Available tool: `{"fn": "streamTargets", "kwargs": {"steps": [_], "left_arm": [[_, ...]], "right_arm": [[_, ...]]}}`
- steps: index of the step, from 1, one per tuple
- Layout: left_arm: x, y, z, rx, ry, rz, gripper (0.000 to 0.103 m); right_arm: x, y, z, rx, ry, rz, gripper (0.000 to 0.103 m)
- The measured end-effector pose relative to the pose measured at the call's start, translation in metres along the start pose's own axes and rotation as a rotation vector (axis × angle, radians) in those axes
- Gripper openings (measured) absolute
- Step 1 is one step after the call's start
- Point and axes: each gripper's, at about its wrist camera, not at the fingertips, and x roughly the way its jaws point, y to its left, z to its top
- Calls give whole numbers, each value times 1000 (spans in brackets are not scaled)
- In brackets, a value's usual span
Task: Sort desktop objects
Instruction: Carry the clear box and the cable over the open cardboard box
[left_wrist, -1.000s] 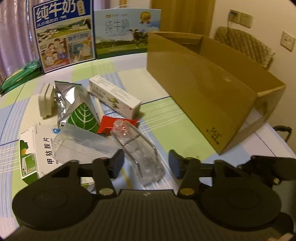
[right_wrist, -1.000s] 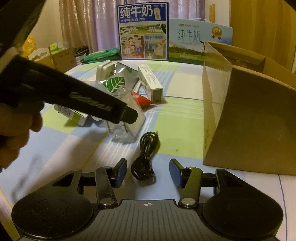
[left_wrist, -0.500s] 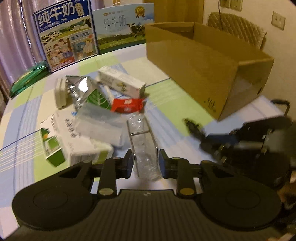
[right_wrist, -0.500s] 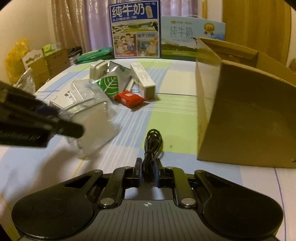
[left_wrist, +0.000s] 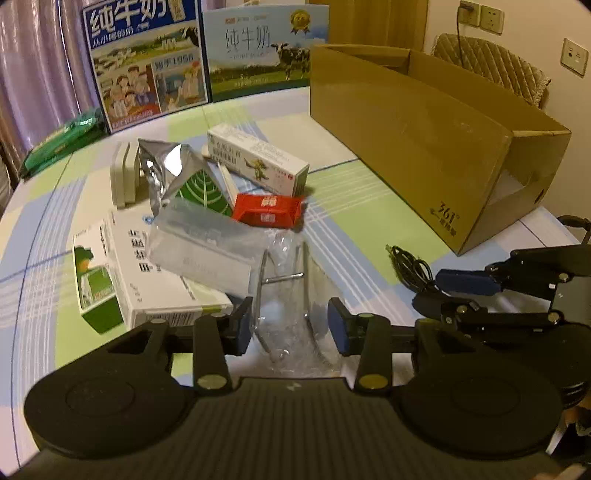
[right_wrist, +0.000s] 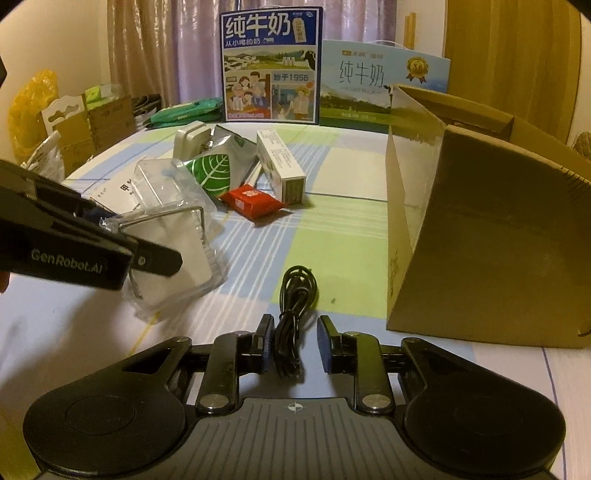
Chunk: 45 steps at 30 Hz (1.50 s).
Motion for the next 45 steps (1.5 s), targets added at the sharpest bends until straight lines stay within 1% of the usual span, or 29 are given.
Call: {"fn": "streamTargets", "kwargs": {"steps": [2,6,10,13,14,15,18,20,21,25,35,41,45], "left_arm": [[-1,1,-1,-9,-3,-7,30],[-1,1,-1,-1,-4,-6,29],[0,-1,-1,12,-9,5,32],[0,-1,-2,14,-11,8,33],[1,-2,-2,18,-11,10,33],[1,-2,-2,22,-11,12,33],[2,-4,-2,32,-8,15,33],[1,-5,-2,32,-9,7,29],[1,-6,-2,29,-10,1,24],[-3,-10,-2,45,-10,3,23],[-27,-17,3,59,-40,6,23],[-55,-25,16,53,-73,14,23],[-72,-37,31,62,-108,11,23]], "right_arm": [[2,2,1,-10,-3,8,23],[6,7,3,-42,-9,14,23],[9,8,4,-44,-14,8,23],[11,9,5,-42,-14,3,22],[11,9,5,-41,-12,3,21],[12,9,5,-40,-11,6,13],[10,9,5,-40,-5,-1,11],[9,9,6,-35,-3,-2,11],[8,8,5,-29,-3,-2,10],[1,7,7,-26,-13,-7,10],[-33,2,15,18,-44,-28,10],[-67,-1,32,31,-111,-31,10],[-91,-7,47,37,-167,-45,10]]}}
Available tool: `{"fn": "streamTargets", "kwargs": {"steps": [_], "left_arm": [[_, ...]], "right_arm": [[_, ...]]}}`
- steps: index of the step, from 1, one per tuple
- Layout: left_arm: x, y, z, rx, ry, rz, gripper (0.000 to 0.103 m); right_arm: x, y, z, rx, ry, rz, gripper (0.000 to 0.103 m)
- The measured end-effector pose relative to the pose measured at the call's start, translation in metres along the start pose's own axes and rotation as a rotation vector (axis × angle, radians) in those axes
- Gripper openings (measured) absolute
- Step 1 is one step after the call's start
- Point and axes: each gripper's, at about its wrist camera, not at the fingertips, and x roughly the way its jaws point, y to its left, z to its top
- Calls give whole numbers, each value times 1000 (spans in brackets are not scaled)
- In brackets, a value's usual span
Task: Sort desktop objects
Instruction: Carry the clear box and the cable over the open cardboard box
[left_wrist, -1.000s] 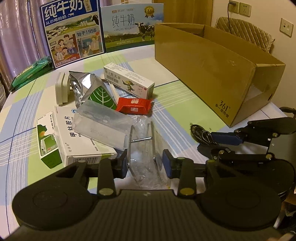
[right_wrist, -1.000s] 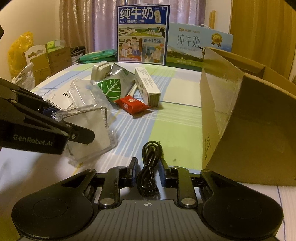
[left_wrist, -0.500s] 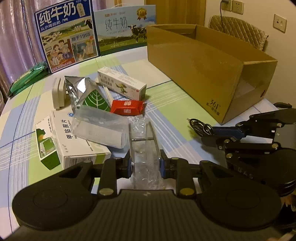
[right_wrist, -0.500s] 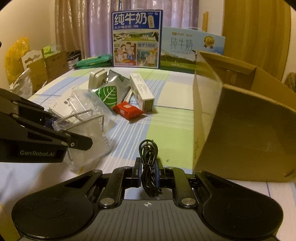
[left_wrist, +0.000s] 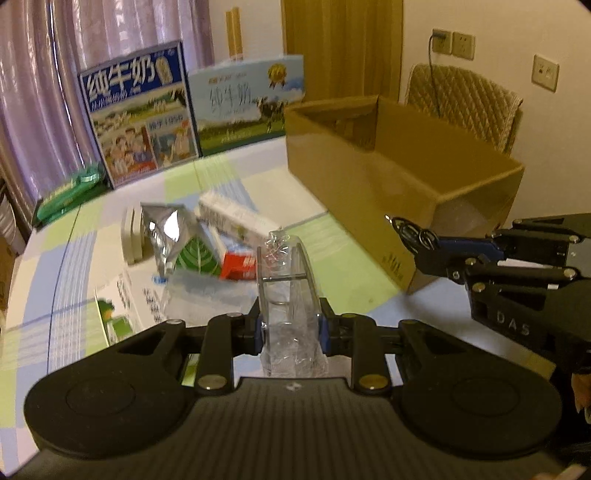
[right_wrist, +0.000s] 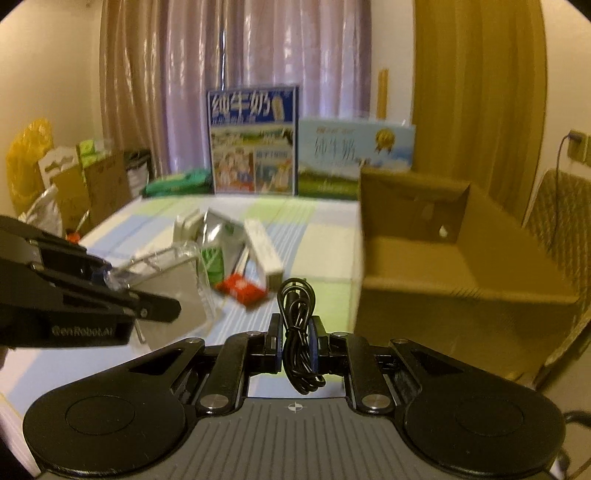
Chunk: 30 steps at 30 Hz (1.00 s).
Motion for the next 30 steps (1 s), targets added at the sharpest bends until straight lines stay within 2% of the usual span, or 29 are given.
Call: {"fn": "streamTargets", "kwargs": {"steps": [6,12,21,30], "left_arm": [[-11,-24,33,17,-49,-28,23],[-10,-50,68,6,-89,-68,23],[24,-91,115,28,-94,-150,23],[65,-107,131,31,-58,-154,23]], "right_arm": [[-26,-27,29,19,-65,-48,10],[-31,-72,48,84,-56,-86,10],[-22,-137,58,138,-25,-137,10],[-2,-162,53,167,22,-145,10]]}}
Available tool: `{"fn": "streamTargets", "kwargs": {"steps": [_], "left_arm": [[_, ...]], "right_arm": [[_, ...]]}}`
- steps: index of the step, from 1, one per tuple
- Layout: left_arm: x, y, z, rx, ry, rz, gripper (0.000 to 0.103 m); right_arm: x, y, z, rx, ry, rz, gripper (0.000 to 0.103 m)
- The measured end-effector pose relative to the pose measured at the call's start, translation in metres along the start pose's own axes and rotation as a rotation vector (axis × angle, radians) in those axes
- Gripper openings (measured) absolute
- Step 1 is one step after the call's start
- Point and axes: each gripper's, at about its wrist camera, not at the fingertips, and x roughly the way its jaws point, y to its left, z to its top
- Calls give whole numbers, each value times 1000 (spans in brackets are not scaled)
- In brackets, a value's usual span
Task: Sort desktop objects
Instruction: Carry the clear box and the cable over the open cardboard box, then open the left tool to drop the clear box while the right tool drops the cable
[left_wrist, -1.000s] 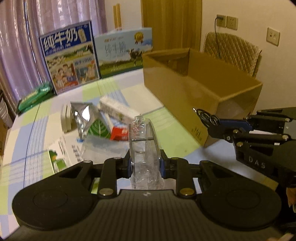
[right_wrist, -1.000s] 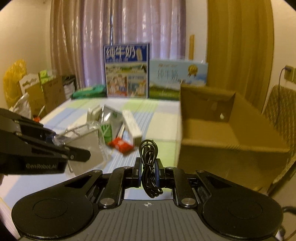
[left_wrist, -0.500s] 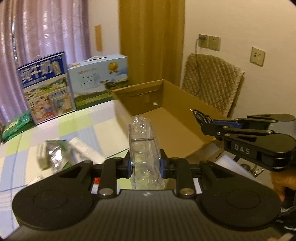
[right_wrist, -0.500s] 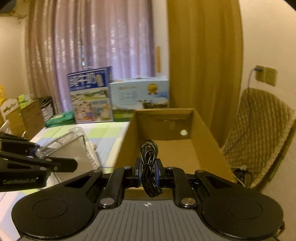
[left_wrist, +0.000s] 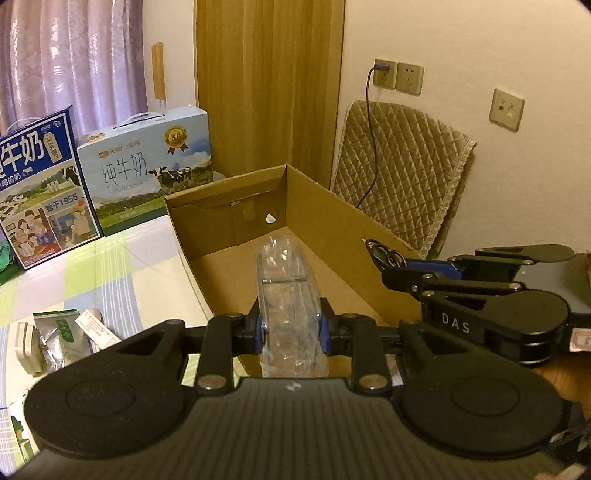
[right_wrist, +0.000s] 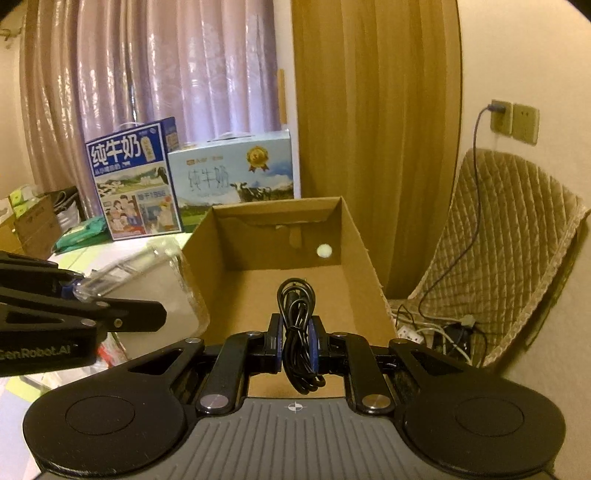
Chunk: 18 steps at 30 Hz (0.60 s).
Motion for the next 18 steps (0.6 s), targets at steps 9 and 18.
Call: {"fn": "streamTargets", "kwargs": {"steps": [9,18], "left_arm": [[-14,8,-1,-14,-30,22,42],[-53,37,-29,-82,-40,93,59]], "right_arm": [[12,-1,0,-1,22,5,10],[25,7,6,-10,36,16,15]]}}
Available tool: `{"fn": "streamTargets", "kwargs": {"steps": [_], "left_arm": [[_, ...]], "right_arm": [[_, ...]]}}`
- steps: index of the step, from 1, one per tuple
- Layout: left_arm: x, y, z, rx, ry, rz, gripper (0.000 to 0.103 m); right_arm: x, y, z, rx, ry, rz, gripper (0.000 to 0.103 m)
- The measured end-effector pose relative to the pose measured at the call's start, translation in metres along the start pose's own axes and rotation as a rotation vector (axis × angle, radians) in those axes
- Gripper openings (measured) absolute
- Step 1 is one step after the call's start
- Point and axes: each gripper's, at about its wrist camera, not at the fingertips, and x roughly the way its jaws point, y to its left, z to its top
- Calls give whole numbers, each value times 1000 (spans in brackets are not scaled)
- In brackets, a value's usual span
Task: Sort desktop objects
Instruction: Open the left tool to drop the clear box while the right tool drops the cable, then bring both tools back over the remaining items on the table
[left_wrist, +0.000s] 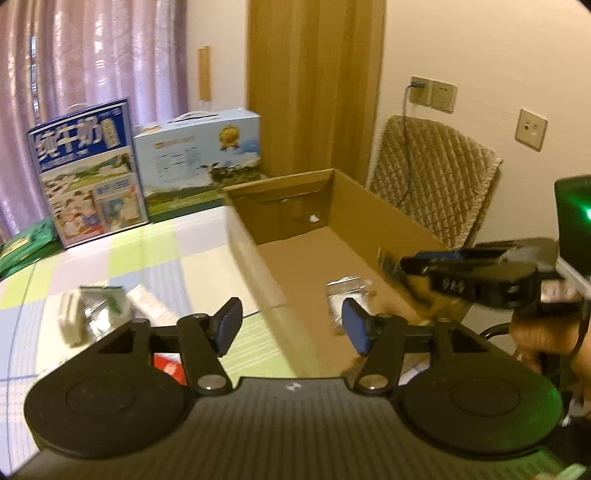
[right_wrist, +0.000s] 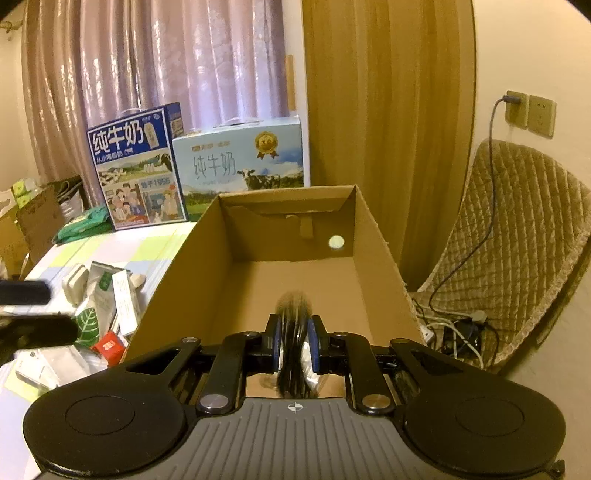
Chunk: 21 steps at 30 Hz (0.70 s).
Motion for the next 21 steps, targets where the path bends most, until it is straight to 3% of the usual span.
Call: {"fn": "streamTargets", "kwargs": {"steps": [2,3,4,8,11,21], "left_arm": [[-7,8,-8,-12,-3,15,65],[-11,12,-10,-21,-2,19,69],[-14,17,-14,-29,0,21,70],[-30,34,-26,-45,4,60,75],[-45,47,-36,-55,1,95,81],[-100,101,-69,-140,-13,224,88]], "right_arm": [[-3,0,-1,4,-10,-9,29],[-6,0,-2,8,-17,-12,41],[-9,0,-4,12,-25,-13,44],[-26,1,-11,43,-47,-4,49],[-42,10,-18,56,-62,21,60],[-83,80,-38,31,-81,168,71]]}}
